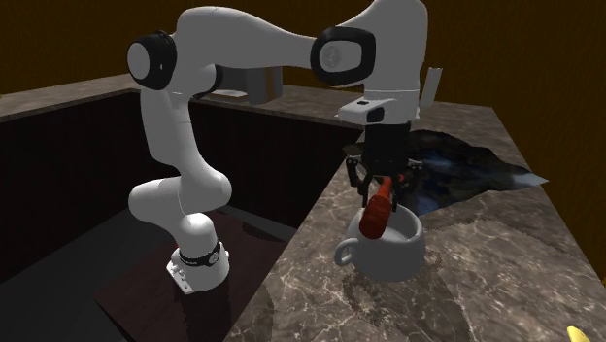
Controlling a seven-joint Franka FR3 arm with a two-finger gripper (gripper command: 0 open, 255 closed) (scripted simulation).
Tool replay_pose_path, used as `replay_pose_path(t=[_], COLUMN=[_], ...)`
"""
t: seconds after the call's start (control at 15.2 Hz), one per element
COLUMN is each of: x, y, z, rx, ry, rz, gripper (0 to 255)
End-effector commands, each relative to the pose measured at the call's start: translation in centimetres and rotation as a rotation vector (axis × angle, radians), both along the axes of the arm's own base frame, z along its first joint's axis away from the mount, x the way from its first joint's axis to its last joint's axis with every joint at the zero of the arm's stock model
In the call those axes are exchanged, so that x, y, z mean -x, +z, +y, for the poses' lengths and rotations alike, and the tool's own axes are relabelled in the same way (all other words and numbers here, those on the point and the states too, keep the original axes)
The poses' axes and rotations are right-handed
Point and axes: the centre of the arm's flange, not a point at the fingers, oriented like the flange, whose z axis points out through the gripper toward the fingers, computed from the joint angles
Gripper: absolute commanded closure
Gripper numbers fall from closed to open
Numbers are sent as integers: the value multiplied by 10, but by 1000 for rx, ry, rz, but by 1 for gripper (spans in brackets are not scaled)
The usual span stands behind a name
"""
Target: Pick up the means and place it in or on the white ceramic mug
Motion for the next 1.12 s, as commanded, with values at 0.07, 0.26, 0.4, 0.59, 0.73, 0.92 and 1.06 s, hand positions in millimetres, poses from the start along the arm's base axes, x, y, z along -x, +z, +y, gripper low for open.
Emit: replay_pose_path(t=[0.07,0.26,0.4,0.59,0.73,0.92,1.06], x=[0,0,0,0,0,2,5], y=[-8,-8,-8,-7,-7,5,31], z=[-1,-1,-1,-1,-1,1,4], rx=[0,0,0,0,0,0,0], ry=[-1,-1,-1,-1,-1,-1,-1], rz=[4,4,4,4,4,4,4], gripper=[255,255,255,0,0,0,0])
